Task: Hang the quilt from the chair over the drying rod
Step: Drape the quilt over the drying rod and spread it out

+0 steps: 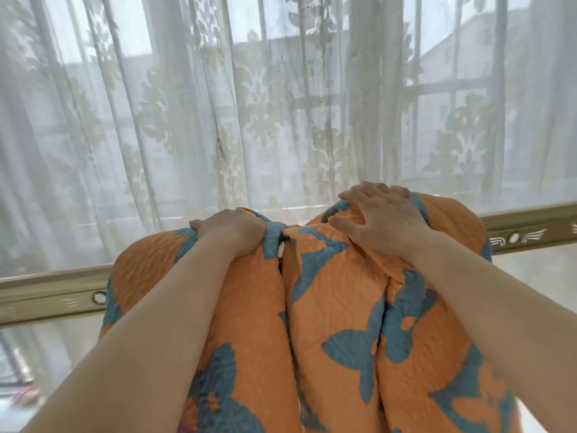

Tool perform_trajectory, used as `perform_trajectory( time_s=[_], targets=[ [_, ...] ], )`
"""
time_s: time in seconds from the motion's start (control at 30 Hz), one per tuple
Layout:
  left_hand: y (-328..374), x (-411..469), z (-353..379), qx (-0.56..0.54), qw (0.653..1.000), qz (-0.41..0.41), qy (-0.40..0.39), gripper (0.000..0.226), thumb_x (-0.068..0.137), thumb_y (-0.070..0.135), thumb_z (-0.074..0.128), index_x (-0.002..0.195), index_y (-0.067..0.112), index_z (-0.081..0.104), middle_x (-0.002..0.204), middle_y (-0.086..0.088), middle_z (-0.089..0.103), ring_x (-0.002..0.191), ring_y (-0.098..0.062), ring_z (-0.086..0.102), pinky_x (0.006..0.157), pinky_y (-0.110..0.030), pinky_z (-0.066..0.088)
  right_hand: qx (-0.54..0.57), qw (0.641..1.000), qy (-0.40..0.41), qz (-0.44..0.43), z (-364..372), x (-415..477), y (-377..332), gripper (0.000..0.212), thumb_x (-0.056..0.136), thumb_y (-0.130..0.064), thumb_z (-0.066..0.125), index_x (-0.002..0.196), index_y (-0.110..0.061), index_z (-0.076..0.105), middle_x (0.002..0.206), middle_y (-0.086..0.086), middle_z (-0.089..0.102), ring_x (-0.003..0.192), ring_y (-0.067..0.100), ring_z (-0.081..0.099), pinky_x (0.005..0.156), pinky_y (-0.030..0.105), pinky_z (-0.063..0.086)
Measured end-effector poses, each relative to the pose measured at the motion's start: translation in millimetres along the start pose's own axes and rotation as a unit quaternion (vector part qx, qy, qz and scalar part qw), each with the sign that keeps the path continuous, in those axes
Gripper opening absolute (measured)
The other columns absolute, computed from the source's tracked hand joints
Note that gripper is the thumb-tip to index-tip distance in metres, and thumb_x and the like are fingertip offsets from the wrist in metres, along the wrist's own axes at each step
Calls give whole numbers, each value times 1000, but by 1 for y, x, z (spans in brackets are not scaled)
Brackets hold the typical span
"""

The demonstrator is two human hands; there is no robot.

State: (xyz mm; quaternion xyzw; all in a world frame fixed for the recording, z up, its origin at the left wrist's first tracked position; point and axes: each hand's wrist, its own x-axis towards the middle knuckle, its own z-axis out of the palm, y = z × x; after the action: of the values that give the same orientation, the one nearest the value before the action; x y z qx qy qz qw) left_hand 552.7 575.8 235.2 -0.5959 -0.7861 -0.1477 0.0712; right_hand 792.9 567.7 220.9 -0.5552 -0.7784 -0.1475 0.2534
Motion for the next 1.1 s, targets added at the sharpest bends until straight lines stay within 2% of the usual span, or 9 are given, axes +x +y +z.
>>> perform_trajectory(
  time_s=[0.07,0.23,0.37,0.43,0.57,0.7,0.8,0.93,1.1],
  targets=[
    [-5,1,1,-4,1000,5,7,49,94,38,22,122,19,58,131,-10,56,122,-32,47,109,-61,17,-12,997,-71,29,5,9,-1,77,77,-81,27,141,-38,34,149,-5,36,138,20,28,112,49,15],
    [-20,6,2,-5,999,43,19,41,95,37,23,106,24,61,122,-4,60,116,-28,50,109,-60,18,-42,992,-110,47,5,19,-26,91,60,-95,28,123,-32,51,124,-2,60,113,24,54,89,42,36],
    [-43,-6,21,-76,981,74,163,44,97,38,29,127,19,54,130,-8,57,126,-27,42,116,-51,13,-68,989,-116,54,11,22,-43,101,56,-97,25,126,-28,49,128,-2,57,116,24,51,95,46,35],
    [-59,-19,33,-114,971,68,199,56,96,46,34,143,15,36,146,-8,42,136,-26,29,117,-48,11,-83,990,-108,49,16,24,-53,101,58,-96,25,127,-25,47,128,0,56,117,25,50,100,52,30],
    [-82,-49,52,-114,985,16,125,107,79,73,46,152,12,-3,161,-4,-2,147,-24,-4,115,-56,3,-92,986,-135,45,20,31,-70,105,55,-97,28,131,-26,40,125,2,59,115,27,53,102,52,28],
    [-102,-64,74,-95,987,-77,103,132,64,75,62,149,11,-17,159,-6,-14,146,-30,-6,113,-57,16,-83,985,-152,17,24,36,-88,109,50,-99,28,136,-33,39,129,-1,57,118,26,51,102,51,29],
    [-115,-65,73,-94,978,-109,153,114,70,55,72,149,8,5,152,-15,16,136,-34,24,103,-44,37,-72,986,-149,5,26,37,-96,108,48,-100,27,132,-34,42,127,-2,58,117,25,53,101,50,30],
    [-133,-57,38,5,980,-68,188,47,80,20,65,123,13,48,122,-12,49,110,-31,49,83,-37,44,-57,987,-150,-1,28,39,-99,103,51,-98,31,131,-34,43,128,-3,58,118,24,52,102,49,29],
    [-128,-32,-20,184,966,-35,179,31,90,11,41,110,21,62,111,-5,62,111,-28,53,95,-46,37,-47,988,-148,-9,25,36,-103,102,50,-99,31,128,-35,46,124,-4,60,115,23,54,99,47,32]
  ],
)
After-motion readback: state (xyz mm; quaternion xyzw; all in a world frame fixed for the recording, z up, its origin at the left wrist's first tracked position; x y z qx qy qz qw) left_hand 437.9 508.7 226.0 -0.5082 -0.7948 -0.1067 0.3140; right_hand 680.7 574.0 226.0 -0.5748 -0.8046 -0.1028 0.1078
